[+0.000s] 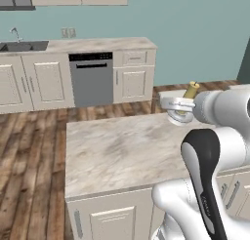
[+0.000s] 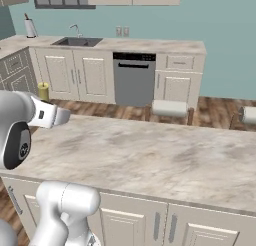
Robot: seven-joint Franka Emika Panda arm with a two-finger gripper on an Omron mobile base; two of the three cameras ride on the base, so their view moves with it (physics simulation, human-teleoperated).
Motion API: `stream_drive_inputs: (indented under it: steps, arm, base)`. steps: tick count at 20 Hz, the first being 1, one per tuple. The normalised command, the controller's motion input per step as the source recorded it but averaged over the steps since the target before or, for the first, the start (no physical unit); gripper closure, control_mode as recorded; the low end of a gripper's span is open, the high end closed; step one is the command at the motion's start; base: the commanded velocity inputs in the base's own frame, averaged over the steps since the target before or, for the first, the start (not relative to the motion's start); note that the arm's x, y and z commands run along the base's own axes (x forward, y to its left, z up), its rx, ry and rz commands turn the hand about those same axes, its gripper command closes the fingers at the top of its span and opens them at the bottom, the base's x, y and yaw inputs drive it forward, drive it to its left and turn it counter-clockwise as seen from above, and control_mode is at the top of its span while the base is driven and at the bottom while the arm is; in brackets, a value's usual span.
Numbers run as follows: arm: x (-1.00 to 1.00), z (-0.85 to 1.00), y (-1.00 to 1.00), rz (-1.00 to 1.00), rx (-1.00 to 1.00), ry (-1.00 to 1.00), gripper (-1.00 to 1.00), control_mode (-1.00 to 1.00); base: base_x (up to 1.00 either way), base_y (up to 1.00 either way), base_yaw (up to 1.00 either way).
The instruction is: Get the candle and the beer from the cabinet and move them to the dining counter.
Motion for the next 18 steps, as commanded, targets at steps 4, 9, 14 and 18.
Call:
stream_drive_inputs:
  steps: [4,9,14,18]
  arm:
    - [0.0,0.0,0.0,0.0,0.0,0.0,1.0,1.0]
    - [0.0,0.0,0.0,0.0,0.0,0.0,1.0,1.0]
    - [0.0,0.0,0.0,0.0,0.0,0.0,1.0,-1.0]
    - [0.0,0.0,0.0,0.0,0.0,0.0,1.0,-1.0]
  base:
    - [0.0,0.0,0.0]
    - [0.0,0.0,0.0]
    - [0.0,0.0,0.0]
    - [0.0,0.0,0.0]
